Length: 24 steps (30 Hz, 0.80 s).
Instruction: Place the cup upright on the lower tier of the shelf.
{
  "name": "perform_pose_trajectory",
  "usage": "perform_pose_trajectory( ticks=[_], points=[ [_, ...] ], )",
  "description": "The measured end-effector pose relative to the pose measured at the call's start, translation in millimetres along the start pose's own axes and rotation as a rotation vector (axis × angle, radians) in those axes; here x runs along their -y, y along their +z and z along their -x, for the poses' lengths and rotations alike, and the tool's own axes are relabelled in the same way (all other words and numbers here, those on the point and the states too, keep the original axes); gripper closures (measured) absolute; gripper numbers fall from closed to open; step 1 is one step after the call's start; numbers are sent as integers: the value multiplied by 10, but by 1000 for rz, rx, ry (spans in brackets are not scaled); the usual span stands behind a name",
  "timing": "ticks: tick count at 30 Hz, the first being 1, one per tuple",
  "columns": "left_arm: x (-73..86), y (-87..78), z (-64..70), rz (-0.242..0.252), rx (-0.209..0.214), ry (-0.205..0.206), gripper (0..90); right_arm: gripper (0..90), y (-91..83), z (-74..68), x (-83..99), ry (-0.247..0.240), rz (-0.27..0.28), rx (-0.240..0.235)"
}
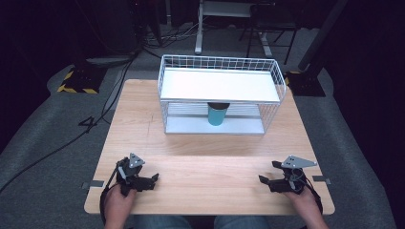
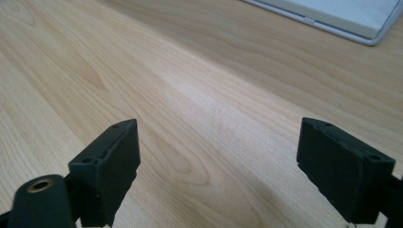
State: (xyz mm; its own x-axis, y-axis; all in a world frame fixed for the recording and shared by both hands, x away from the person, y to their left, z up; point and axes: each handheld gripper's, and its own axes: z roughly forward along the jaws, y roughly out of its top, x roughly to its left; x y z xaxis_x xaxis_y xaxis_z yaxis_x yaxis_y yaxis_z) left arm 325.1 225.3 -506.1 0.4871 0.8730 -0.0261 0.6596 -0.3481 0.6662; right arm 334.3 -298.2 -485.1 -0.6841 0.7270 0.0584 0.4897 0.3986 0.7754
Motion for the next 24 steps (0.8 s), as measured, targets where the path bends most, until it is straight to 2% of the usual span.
perform_pose_trajectory(
  ticks=[3,7,10,14,24],
  points=[
    [0,0,0,0,0,0,0,151,32,7,69,-32,-33,2],
    [-1,1,1,-1,1,-2,0,151,59,23,141,-31,-66,7],
    [-2,1,2,-1,0,-1,0,148,75,23,161,-26,-69,15],
    [-2,1,2,-1,0,-1,0,142,98,-22,174,-57,-65,32],
    [-10,7,3,-3,0,-2,0,107,109,-46,173,-45,-73,50]
  ],
)
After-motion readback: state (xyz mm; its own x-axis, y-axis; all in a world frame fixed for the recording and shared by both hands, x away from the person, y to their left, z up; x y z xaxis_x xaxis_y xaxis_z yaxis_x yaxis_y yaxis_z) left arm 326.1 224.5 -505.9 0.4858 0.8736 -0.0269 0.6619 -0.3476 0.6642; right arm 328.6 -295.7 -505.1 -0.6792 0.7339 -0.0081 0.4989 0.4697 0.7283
